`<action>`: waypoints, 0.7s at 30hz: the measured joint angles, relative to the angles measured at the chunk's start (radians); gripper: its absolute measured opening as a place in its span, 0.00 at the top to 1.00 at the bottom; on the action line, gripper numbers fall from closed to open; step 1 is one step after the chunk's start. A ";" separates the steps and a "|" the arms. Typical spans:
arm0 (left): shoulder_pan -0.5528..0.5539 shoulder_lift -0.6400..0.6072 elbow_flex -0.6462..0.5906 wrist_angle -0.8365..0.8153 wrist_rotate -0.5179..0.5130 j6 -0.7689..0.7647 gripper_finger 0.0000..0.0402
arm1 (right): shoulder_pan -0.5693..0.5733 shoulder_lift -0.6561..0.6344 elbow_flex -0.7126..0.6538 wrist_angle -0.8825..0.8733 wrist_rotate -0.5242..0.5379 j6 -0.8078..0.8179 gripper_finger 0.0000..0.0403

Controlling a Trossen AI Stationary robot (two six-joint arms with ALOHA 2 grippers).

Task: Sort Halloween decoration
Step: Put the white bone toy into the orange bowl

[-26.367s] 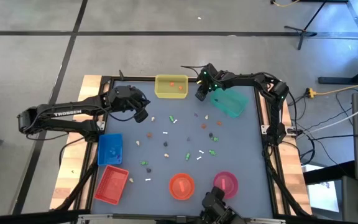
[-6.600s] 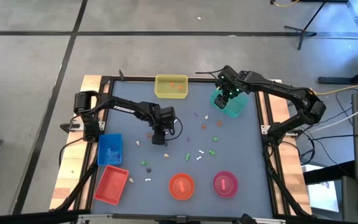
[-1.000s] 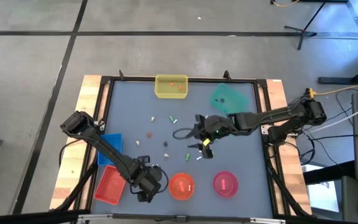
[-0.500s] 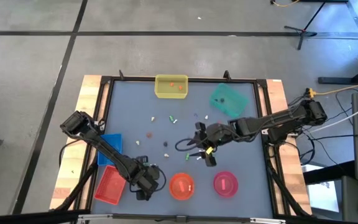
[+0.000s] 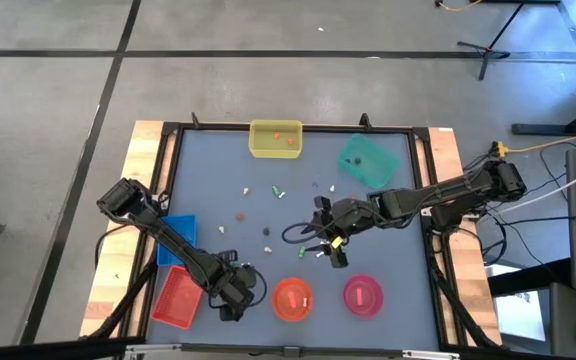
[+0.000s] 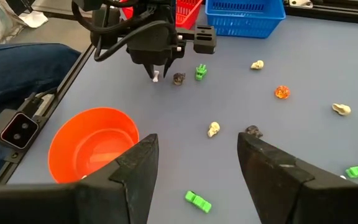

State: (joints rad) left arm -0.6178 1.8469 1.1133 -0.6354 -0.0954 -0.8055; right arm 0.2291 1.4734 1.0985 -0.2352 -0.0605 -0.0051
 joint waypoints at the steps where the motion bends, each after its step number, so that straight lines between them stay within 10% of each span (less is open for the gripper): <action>1: -0.001 0.000 0.000 0.000 0.001 0.000 0.79 | 0.000 0.000 0.000 0.000 0.000 0.000 0.46; 21: -0.041 0.001 0.000 0.013 -0.021 0.000 0.83 | 0.000 0.000 0.000 0.000 0.000 0.000 0.46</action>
State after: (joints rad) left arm -0.6586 1.8477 1.1133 -0.6224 -0.1165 -0.8053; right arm 0.2291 1.4734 1.0985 -0.2356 -0.0605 -0.0051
